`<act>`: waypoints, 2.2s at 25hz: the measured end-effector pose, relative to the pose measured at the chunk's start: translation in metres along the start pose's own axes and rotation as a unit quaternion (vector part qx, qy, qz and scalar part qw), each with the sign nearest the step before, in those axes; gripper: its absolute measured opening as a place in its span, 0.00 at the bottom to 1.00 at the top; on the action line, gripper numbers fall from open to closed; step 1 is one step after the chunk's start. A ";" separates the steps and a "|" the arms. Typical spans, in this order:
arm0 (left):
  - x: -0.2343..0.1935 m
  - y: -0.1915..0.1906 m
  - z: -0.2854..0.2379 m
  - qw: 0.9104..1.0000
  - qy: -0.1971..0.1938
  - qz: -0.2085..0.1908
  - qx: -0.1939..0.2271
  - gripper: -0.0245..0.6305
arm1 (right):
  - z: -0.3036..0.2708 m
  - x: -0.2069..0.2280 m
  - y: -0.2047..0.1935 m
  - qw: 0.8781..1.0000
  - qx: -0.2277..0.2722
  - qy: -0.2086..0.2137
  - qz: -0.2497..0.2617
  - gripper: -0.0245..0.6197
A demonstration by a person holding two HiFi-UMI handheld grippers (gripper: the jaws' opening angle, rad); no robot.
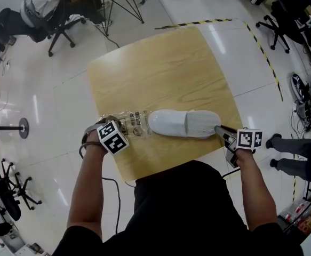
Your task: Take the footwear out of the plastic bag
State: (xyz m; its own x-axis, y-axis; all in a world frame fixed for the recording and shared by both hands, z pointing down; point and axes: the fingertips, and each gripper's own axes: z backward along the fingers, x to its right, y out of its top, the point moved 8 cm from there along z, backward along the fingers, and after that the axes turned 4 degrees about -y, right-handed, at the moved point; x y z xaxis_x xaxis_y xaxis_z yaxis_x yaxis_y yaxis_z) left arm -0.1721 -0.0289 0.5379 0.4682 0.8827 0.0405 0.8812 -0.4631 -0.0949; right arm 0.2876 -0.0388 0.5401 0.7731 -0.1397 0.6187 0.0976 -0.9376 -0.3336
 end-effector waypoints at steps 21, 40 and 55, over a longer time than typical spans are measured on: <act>0.000 -0.082 0.013 0.998 0.017 0.057 -0.017 0.05 | -0.043 -0.047 0.001 0.999 -0.030 0.020 0.033 0.18; -0.015 -0.111 0.022 0.996 0.037 0.074 -0.031 0.05 | -0.042 -0.055 0.000 0.999 -0.027 0.012 0.033 0.18; -0.067 -0.147 0.062 0.978 0.125 0.165 -0.011 0.05 | -0.036 -0.054 -0.004 0.999 -0.021 0.005 0.025 0.18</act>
State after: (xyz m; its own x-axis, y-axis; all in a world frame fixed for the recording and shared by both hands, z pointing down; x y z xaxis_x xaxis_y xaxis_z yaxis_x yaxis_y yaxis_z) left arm -0.3366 -0.0150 0.4871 0.7258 0.6395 0.2535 0.6798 -0.7232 -0.1221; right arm 0.2231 -0.0393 0.5338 0.7704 -0.1892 0.6088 0.0323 -0.9421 -0.3336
